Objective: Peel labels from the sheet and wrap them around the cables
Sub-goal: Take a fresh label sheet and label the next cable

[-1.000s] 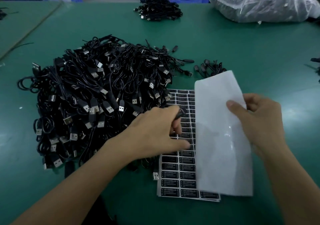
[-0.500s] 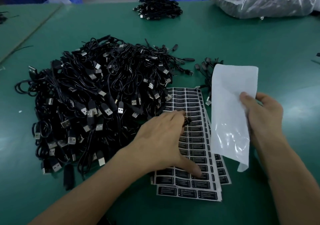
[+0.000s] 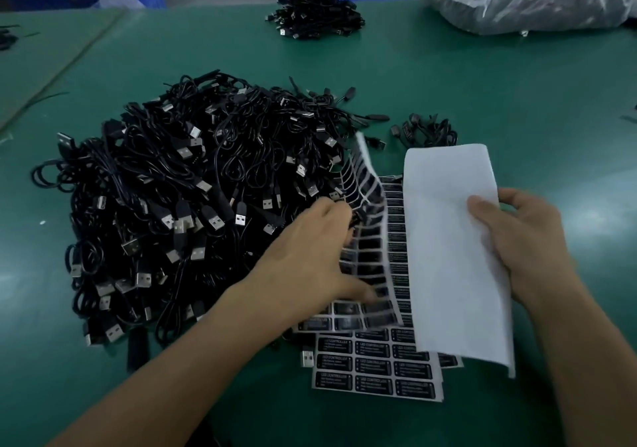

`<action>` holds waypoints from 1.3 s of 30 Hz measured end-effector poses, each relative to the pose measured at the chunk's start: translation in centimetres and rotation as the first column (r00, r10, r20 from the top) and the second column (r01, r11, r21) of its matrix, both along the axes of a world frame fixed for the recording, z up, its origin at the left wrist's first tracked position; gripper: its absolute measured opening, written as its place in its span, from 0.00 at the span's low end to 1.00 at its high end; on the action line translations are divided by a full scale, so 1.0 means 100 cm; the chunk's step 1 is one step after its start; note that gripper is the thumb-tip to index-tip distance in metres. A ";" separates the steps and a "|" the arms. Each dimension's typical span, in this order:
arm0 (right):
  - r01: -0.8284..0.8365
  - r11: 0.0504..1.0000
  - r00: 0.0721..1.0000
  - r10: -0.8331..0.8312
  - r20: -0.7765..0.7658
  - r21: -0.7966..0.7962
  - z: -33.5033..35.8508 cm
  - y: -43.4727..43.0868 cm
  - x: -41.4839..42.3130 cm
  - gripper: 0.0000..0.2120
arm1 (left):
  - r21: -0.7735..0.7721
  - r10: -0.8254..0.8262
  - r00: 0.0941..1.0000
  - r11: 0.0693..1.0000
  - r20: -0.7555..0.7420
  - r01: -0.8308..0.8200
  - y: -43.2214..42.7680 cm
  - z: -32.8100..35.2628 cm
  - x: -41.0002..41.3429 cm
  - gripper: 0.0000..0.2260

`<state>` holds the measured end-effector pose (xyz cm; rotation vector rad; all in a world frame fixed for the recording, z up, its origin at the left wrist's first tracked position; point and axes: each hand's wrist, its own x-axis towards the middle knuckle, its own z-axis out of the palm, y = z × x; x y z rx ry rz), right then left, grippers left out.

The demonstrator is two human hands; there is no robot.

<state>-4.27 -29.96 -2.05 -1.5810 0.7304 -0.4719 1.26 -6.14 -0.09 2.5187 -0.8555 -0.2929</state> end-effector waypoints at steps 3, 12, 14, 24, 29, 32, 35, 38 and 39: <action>-0.013 0.994 0.998 0.020 0.060 -0.107 0.006 0.001 -0.005 0.04 | -0.131 0.110 0.994 0.985 0.003 -0.108 0.007 0.002 0.007 0.26; -0.215 0.909 0.974 0.171 -0.150 -0.358 0.005 0.031 0.009 0.17 | -0.265 0.106 0.982 0.953 -0.159 -0.145 0.017 0.012 0.012 0.29; -0.212 0.868 0.977 0.171 -0.130 -0.448 0.001 0.048 0.013 0.21 | -0.281 0.084 0.976 0.949 -0.202 -0.140 0.017 0.014 0.010 0.29; -0.360 0.815 0.929 0.268 -0.257 -0.454 0.009 0.056 0.022 0.30 | -0.007 -0.082 0.994 0.997 -0.070 0.082 0.017 0.015 -0.001 0.26; -0.389 0.749 0.918 0.264 -0.296 -0.536 0.007 0.052 0.020 0.28 | 0.035 -0.099 0.993 0.994 -0.056 0.101 0.015 0.015 0.000 0.23; -0.357 0.740 0.932 0.236 -0.277 -0.570 0.003 0.054 0.019 0.18 | -0.080 -0.038 0.990 0.996 -0.137 0.027 0.015 0.015 0.001 0.20; -0.358 0.761 0.927 0.222 -0.301 -0.541 0.000 0.054 0.018 0.16 | -0.267 0.015 0.979 0.961 -0.205 -0.071 0.015 0.017 0.004 0.21; -0.371 0.692 0.915 0.160 -0.370 -0.620 0.001 0.058 0.013 0.15 | -0.377 0.048 0.991 0.922 -0.121 -0.090 0.017 0.021 0.008 0.17; -0.364 0.654 0.921 0.148 -0.361 -0.663 0.003 0.060 0.012 0.15 | -0.398 0.069 0.995 0.913 -0.078 -0.094 0.017 0.023 0.009 0.16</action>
